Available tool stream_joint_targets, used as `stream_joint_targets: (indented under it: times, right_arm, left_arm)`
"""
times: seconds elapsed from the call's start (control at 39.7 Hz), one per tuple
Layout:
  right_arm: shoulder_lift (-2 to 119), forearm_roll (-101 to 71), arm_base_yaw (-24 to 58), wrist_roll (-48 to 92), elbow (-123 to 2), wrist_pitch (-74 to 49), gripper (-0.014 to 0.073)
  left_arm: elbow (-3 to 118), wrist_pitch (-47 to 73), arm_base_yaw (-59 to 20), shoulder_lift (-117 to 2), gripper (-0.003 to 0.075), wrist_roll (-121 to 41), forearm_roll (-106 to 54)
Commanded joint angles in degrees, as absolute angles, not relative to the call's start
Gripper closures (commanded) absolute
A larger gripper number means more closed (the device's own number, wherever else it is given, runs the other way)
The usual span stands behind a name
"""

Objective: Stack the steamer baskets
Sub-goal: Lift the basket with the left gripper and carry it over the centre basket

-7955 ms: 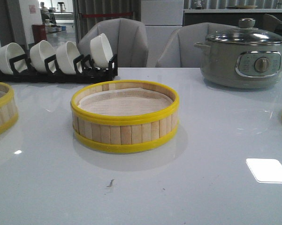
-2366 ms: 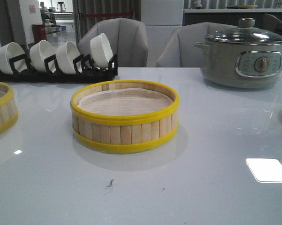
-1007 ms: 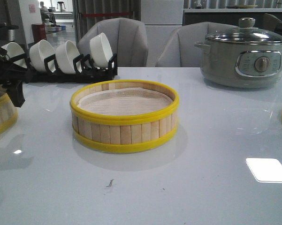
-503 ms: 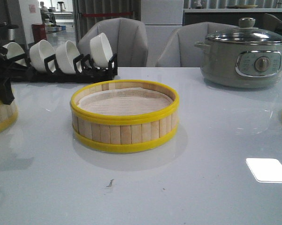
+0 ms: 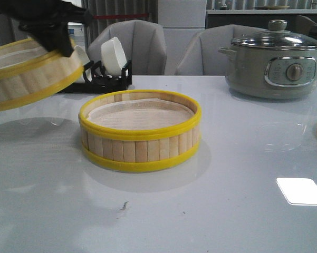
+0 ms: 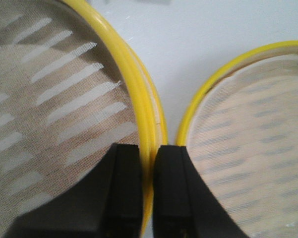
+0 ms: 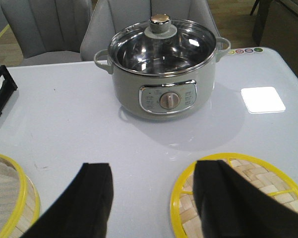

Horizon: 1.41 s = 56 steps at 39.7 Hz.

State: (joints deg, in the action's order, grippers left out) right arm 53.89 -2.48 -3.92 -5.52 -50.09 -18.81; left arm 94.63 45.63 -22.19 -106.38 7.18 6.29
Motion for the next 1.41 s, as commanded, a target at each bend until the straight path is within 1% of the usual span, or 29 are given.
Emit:
stream_joint_targets:
  times: [0.0,0.25,0.45,0.73,1.38]
  right_arm:
    - [53.3,-2.4,-4.0,-4.9,-52.3,-13.2,0.0120]
    - [53.3,-2.4,-4.0,-4.9,-52.3,-13.2,0.0120]
    - [53.3,-2.4,-4.0,-4.9,-52.3,-13.2,0.0120]
    - [53.3,-2.4,-4.0,-4.9,-52.3,-13.3,0.0120]
    - [53.3,-2.4,-4.0,-4.9,-52.3,-13.3,0.0120]
  left_arm:
    - [99.2,43.1,-27.2,-102.5,0.0636,7.1,7.0]
    - [99.6,40.8,-38.5,-103.3,0.0636,7.1,7.0]
    - [100.1,40.2,-43.4,-105.6,0.0636,7.1,7.0]
    - [100.1,40.6,-45.7,-108.1,0.0636,7.1,5.2]
    - [100.1,40.2,-46.2,-110.8,0.0636,7.0,1.4]
